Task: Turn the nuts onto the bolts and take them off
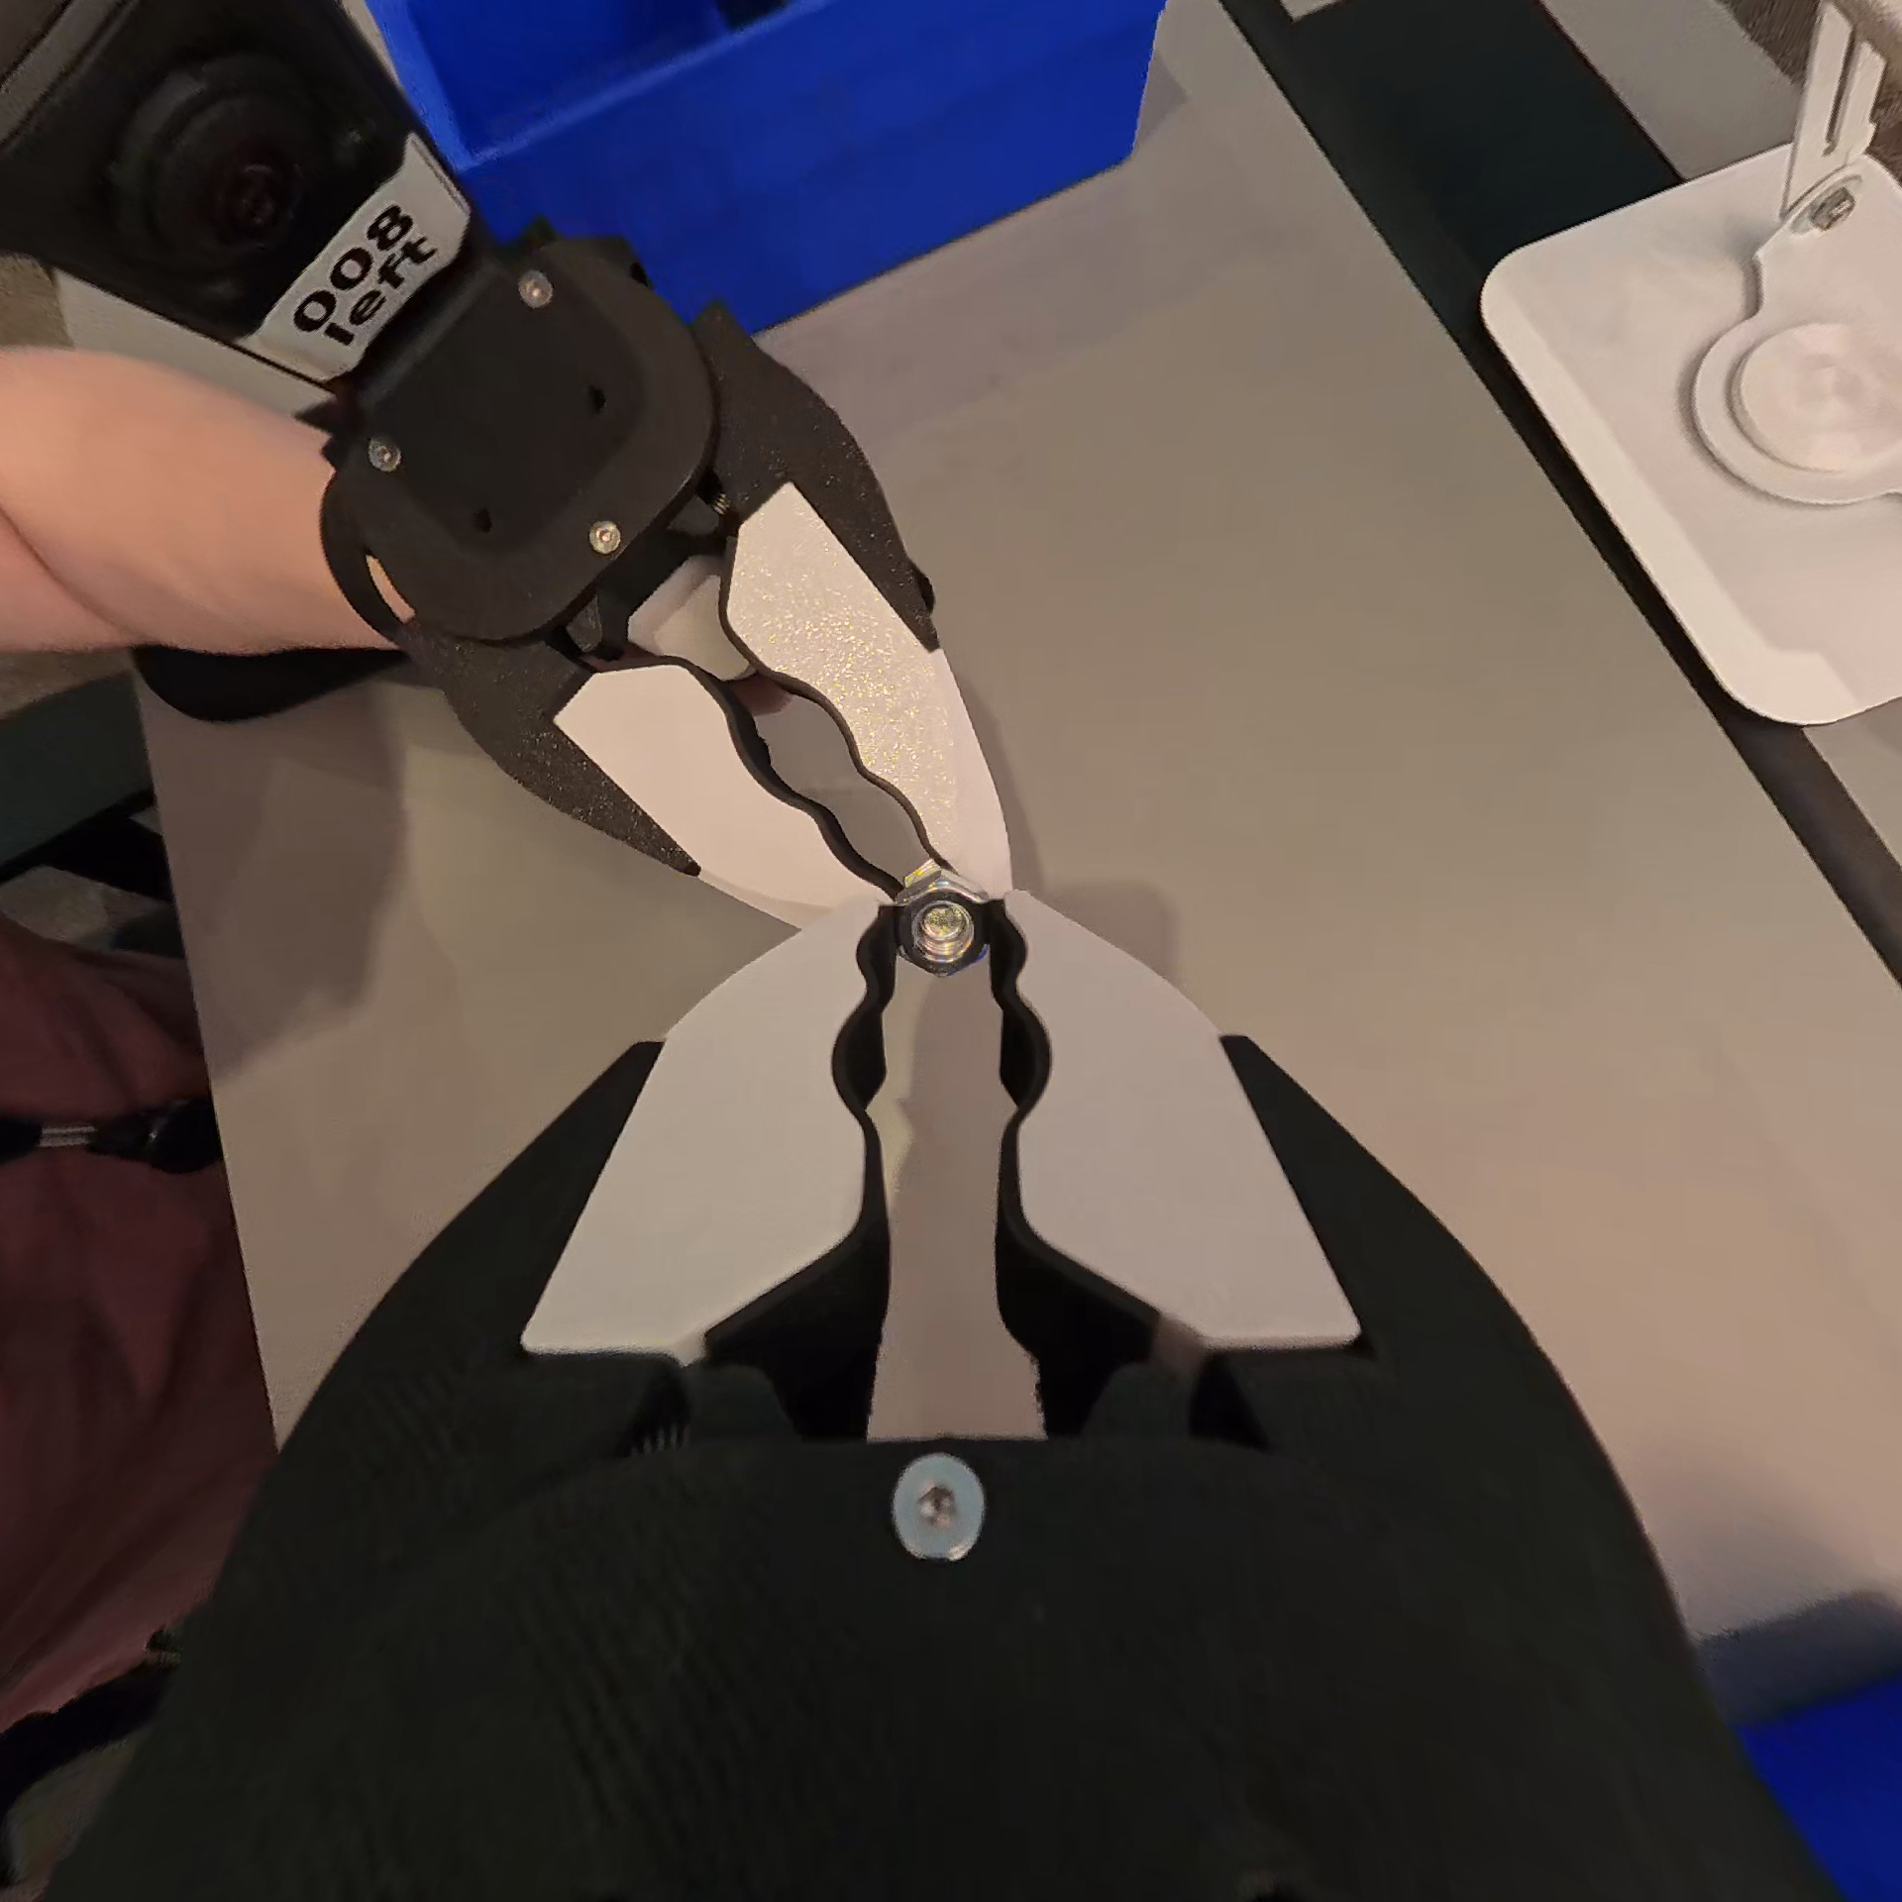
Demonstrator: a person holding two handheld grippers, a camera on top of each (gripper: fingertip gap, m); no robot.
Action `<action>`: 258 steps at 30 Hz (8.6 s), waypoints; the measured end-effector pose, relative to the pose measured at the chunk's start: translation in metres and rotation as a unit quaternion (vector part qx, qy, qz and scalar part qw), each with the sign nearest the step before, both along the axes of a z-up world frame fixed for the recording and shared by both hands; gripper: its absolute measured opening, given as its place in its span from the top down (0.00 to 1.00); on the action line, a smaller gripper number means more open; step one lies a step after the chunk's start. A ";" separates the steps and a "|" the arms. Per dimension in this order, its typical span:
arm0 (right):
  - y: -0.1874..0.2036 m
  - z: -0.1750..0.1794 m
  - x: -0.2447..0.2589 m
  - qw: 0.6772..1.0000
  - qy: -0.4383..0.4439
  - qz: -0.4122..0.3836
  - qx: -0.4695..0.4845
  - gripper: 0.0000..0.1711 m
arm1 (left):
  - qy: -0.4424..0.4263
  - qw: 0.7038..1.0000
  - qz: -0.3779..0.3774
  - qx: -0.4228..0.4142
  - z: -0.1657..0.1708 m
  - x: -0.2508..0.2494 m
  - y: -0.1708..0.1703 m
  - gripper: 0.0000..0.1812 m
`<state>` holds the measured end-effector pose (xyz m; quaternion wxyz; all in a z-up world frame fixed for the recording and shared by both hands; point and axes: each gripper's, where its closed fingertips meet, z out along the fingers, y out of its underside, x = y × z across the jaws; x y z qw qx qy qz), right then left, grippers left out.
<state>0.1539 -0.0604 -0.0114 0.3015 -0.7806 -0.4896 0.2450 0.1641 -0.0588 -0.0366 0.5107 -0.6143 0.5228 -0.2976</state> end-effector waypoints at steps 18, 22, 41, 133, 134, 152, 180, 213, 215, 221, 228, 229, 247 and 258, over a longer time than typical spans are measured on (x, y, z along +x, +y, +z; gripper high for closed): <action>-0.012 -0.001 0.000 0.998 -0.056 0.022 0.037 0.89 | -0.065 0.997 -0.043 0.004 -0.002 0.006 -0.013 0.95; -0.015 0.010 -0.006 0.998 -0.018 0.034 0.041 0.84 | -0.073 0.996 -0.043 0.003 0.001 0.004 -0.012 0.95; -0.021 0.084 -0.046 0.920 0.316 0.151 0.173 0.58 | -0.219 0.969 -0.099 -0.051 0.070 -0.028 -0.016 0.95; -0.023 0.061 -0.038 0.944 0.250 0.180 0.118 0.89 | -0.142 0.982 -0.125 -0.019 0.057 -0.026 -0.022 0.95; -0.030 0.061 -0.036 0.941 0.251 0.198 0.108 0.89 | -0.140 0.979 -0.146 -0.024 0.057 -0.024 -0.028 0.95; 0.014 0.060 -0.046 0.963 0.257 0.026 0.076 0.89 | -0.133 0.990 -0.022 -0.043 0.057 -0.035 0.009 0.95; -0.014 0.038 -0.051 0.951 0.122 0.158 0.236 0.82 | -0.073 0.993 -0.082 -0.039 0.036 -0.027 -0.007 0.95; -0.016 0.049 -0.027 0.967 0.116 0.133 0.182 0.89 | -0.004 0.991 -0.134 0.002 0.020 -0.018 -0.030 0.95; -0.015 0.051 -0.023 0.971 0.133 0.122 0.154 0.89 | -0.018 0.994 -0.105 -0.007 0.023 -0.022 -0.018 0.95; -0.015 0.041 -0.024 0.975 0.126 0.132 0.128 0.89 | -0.028 0.996 -0.089 -0.006 0.027 -0.025 -0.012 0.95; -0.030 0.033 -0.024 0.971 0.134 0.180 0.083 0.89 | -0.014 0.992 -0.127 0.011 0.027 -0.023 -0.026 0.95; -0.033 0.034 -0.024 0.969 0.139 0.188 0.075 0.89 | -0.012 0.990 -0.138 0.016 0.027 -0.023 -0.030 0.95; -0.073 -0.008 -0.010 0.957 -0.012 0.285 0.053 0.89 | 0.118 0.965 -0.228 0.045 -0.012 -0.015 -0.069 0.95; -0.086 -0.017 -0.009 0.937 -0.080 0.322 0.108 0.89 | 0.127 0.956 -0.266 -0.008 -0.022 -0.014 -0.083 0.95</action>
